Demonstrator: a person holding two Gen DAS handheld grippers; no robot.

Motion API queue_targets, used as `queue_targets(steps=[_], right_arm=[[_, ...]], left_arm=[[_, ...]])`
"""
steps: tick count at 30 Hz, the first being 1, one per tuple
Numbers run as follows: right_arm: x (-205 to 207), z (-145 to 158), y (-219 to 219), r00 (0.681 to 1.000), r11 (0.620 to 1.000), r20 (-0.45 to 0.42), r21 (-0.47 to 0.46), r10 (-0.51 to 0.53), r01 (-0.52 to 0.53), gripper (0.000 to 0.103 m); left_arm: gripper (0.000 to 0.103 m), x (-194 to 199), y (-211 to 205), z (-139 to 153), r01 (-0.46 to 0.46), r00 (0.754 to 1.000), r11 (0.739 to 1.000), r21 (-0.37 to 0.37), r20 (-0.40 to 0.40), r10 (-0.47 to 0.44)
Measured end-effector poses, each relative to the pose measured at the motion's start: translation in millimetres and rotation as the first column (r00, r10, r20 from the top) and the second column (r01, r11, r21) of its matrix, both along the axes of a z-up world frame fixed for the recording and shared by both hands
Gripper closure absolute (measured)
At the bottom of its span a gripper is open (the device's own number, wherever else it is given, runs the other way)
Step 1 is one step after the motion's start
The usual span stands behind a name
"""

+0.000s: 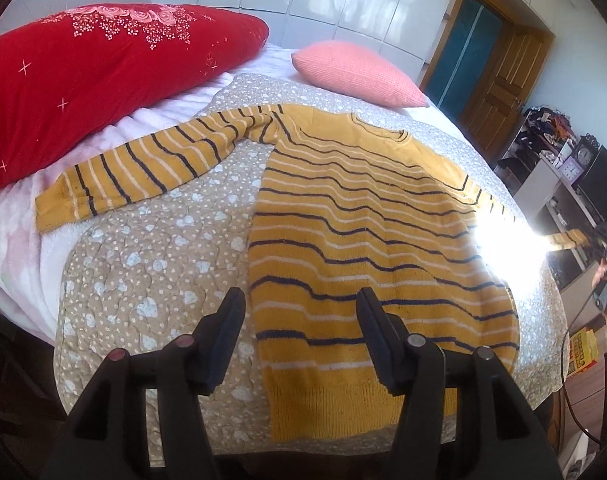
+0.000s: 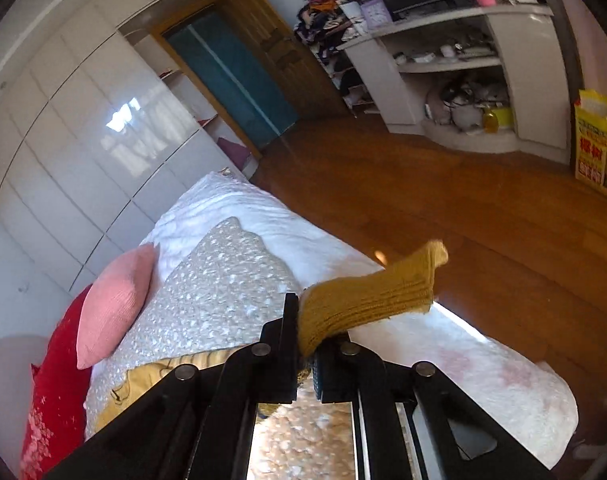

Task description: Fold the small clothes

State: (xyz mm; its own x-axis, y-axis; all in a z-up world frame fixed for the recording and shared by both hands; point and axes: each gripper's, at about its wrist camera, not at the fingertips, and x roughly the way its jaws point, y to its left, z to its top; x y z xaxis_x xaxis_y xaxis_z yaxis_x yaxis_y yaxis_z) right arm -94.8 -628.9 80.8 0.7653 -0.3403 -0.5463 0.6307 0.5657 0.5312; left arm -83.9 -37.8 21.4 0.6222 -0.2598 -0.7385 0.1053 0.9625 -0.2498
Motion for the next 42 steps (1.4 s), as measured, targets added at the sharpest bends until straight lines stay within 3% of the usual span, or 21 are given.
queue_targets(steps=[3,6,12,16,21,22,24,26,27,32,37,42], right_arm=[[47.2,23.8,44.9,0.989,0.988,0.014,-0.028,0.150,-0.150,0.097],[106.6,39.8,114.7,0.940,0.939,0.012,-0.049,0.341,-0.340,0.097],[241.7,20.6,280.6,0.748,0.747,0.011,0.032,0.664,-0.664,0.097],[303.8,-17.7,376.3,0.647,0.649,-0.054,0.070,0.761,-0.758,0.097],[341.0,-76.4,464.3,0.516,0.540,-0.203,0.084,0.832,-0.837,0.094],[345.2,-86.8,477.0,0.488,0.518,-0.228,0.096,0.843,-0.850,0.092],[349.0,-103.0,496.5,0.448,0.488,-0.259,0.113,0.855,-0.865,0.079],[356.4,-115.2,515.3,0.422,0.462,-0.250,0.128,0.872,-0.878,0.044],[351.8,-111.8,521.1,0.418,0.453,-0.238,0.115,0.877,-0.884,0.039],[316.3,-77.8,526.9,0.386,0.402,-0.130,0.125,0.913,-0.907,0.039],[242.3,-47.2,509.3,0.322,0.327,-0.059,0.107,0.945,-0.939,0.032],[176.6,-34.7,477.8,0.347,0.352,-0.087,0.048,0.934,-0.935,0.031]], left_arm=[[0.046,-0.8,5.6,-2.5,0.005,1.000,1.000,-0.019,0.004,-0.005],[0.045,-3.9,17.9,-6.2,-0.011,1.000,1.000,-0.018,0.019,0.012],[0.045,-4.7,61.0,-18.6,-0.075,0.997,0.994,-0.075,0.008,0.076],[0.045,-5.5,89.5,-27.5,-0.126,0.992,0.986,-0.109,-0.003,0.127],[0.045,-10.1,118.0,-38.6,-0.182,0.983,0.972,-0.151,-0.022,0.181],[0.045,-11.1,123.4,-40.7,-0.194,0.981,0.968,-0.159,-0.027,0.192],[0.045,-13.1,134.3,-44.0,-0.222,0.975,0.960,-0.169,-0.033,0.219],[0.045,-15.8,143.2,-45.5,-0.248,0.969,0.955,-0.164,-0.035,0.245],[0.044,-16.6,147.2,-45.6,-0.259,0.966,0.953,-0.159,-0.036,0.256],[0.035,-12.1,181.4,-38.6,-0.342,0.939,0.929,-0.143,-0.016,0.343],[0.031,18.8,218.3,-33.9,-0.422,0.905,0.900,-0.112,-0.002,0.425],[0.024,77.0,237.4,-44.9,-0.427,0.904,0.899,-0.092,-0.045,0.425]])
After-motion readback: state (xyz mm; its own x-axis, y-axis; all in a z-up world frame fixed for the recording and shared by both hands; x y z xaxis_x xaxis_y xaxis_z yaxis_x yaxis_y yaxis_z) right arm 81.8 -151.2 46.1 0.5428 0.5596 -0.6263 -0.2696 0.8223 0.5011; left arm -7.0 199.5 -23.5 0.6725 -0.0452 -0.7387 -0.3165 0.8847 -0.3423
